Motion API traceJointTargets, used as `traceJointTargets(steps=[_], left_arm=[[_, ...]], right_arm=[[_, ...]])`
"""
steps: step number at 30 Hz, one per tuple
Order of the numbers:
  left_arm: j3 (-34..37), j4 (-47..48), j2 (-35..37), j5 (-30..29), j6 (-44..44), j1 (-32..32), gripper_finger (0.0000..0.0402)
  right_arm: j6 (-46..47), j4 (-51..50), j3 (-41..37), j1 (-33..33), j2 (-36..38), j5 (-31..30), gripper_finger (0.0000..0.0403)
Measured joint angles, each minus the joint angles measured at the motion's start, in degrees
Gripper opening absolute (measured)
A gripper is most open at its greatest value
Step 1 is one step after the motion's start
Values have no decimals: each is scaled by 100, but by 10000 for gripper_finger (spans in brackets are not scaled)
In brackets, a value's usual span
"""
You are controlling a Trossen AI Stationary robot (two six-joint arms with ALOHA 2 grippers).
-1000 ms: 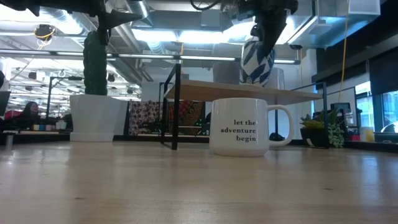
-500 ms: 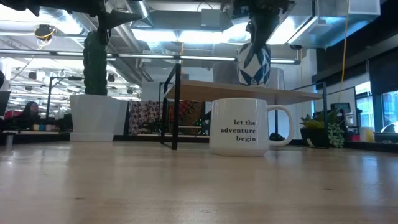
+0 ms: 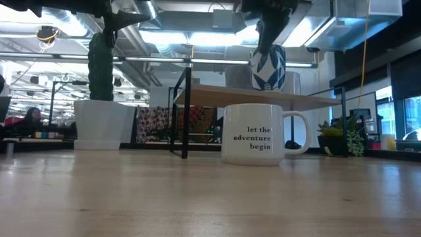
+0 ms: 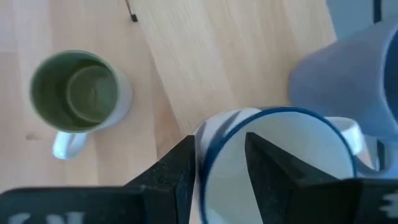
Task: Place coffee mugs
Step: Put the blue pattern mug on the shelf
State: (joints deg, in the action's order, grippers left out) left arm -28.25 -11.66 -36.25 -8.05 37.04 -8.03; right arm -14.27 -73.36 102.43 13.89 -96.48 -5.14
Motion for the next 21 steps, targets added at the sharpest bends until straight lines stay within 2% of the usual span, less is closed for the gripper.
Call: traceJointTargets(steps=[8, 21], left_arm=[[0, 2, 0, 0, 9, 2, 170], [0, 4, 0, -35, 9, 0, 170]], right_arm=[[-104, 142, 0, 0, 3, -426, 127], [-272, 496, 7, 0, 169, -407, 127]])
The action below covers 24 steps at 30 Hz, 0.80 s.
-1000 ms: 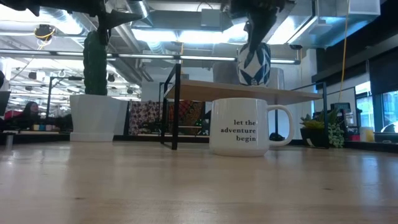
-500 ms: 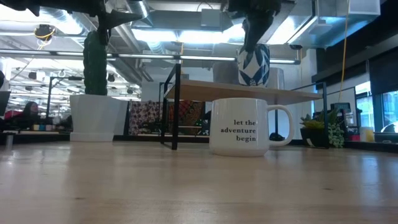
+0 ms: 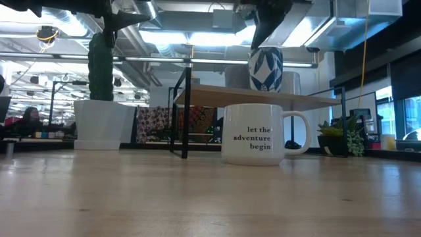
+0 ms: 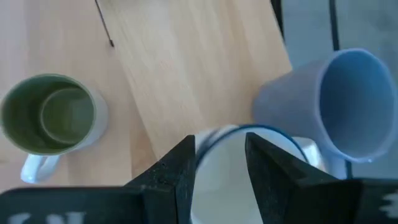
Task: Place coffee mugs
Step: Put the blue pattern mug on the shelf, then put the white-green mug on the shelf
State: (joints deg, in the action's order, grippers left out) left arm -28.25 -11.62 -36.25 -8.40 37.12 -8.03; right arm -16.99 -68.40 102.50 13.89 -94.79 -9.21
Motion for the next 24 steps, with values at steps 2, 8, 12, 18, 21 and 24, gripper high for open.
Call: traceJointTargets(steps=[2, 8, 12, 18, 21, 24], left_arm=[[0, 0, 0, 1, 0, 1, 170], [0, 2, 0, 21, 0, 0, 170], [0, 1, 0, 135, -15, 0, 170], [0, 2, 0, 237, -8, 2, 170], [0, 2, 0, 330, -15, 2, 170], [0, 2, -2, 363, -15, 4, 170]], right_arm=[[-2, -22, 0, 2, 44, -81, 127], [51, -68, 0, -59, 392, 156, 127], [288, -66, 2, -317, 779, 305, 127], [975, -760, 3, -1026, 1064, 124, 127], [1102, -793, -326, -1668, 1023, -149, 127], [1095, -178, -1054, -2273, 943, -183, 127]])
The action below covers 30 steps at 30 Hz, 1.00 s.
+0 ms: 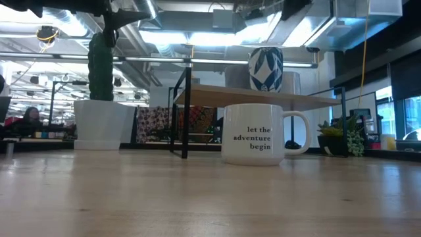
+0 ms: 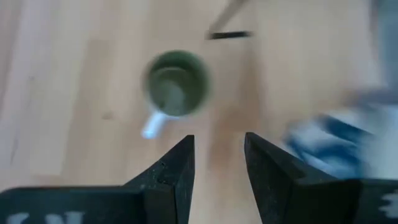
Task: Place coffee mugs
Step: Put the white-green mug on the shelf
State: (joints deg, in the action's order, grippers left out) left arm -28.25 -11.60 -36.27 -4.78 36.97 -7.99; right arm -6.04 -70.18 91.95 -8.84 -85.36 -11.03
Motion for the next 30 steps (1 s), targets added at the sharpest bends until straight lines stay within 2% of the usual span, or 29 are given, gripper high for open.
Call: traceJointTargets(steps=[5, 9, 11, 16, 20, 30], left_arm=[[0, 24, -9, 19, 0, 0, 170], [0, 42, -9, 180, 0, 0, 170], [0, 44, -9, 282, 2, 0, 170], [0, 44, -9, 448, 4, 2, 170], [0, 45, -9, 452, 7, 2, 170], [0, 46, -9, 452, 11, 2, 170]], right_arm=[[-370, 1595, -1271, -547, -234, 158, 127], [-1113, 2421, -1612, -663, -543, 157, 127], [-1300, 2373, -1619, -614, -754, 172, 127], [-1545, 2416, -1621, -396, -1141, 724, 127], [-1550, 2372, -1621, -263, -1375, 914, 127], [-1837, 2402, -1617, -268, -1929, 831, 127]])
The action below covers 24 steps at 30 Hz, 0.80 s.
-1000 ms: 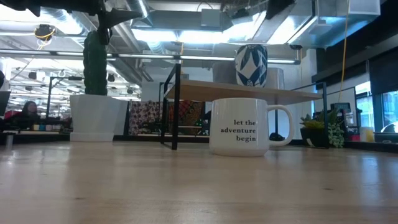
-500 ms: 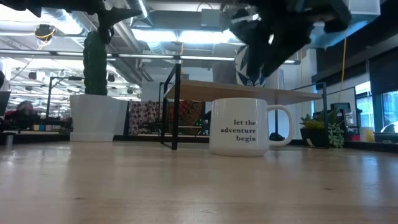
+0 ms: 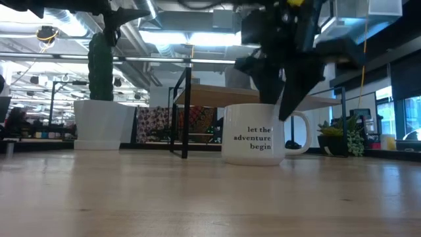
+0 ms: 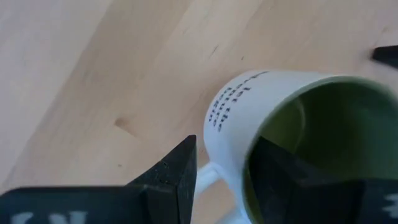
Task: Place coffee mugs
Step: Put the white-green mug on the shelf
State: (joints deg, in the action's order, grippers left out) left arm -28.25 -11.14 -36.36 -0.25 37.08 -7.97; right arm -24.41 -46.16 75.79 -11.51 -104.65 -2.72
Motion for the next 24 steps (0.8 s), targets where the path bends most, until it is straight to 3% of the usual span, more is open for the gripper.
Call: traceJointTargets(steps=[4, 8, 16, 24], left_arm=[[0, 0, 0, 0, 10, 0, 170], [0, 0, 0, -3, 3, 0, 170], [0, 0, 0, -4, -13, 2, 170], [0, -1, 0, -2, -15, 0, 170]], right_arm=[[-11, -34, -4, -2, -101, -110, 104], [79, -143, -2, 4, -43, -47, 19], [483, -381, 64, 70, 43, 64, 6], [793, -2217, 855, -108, 807, -231, 3]])
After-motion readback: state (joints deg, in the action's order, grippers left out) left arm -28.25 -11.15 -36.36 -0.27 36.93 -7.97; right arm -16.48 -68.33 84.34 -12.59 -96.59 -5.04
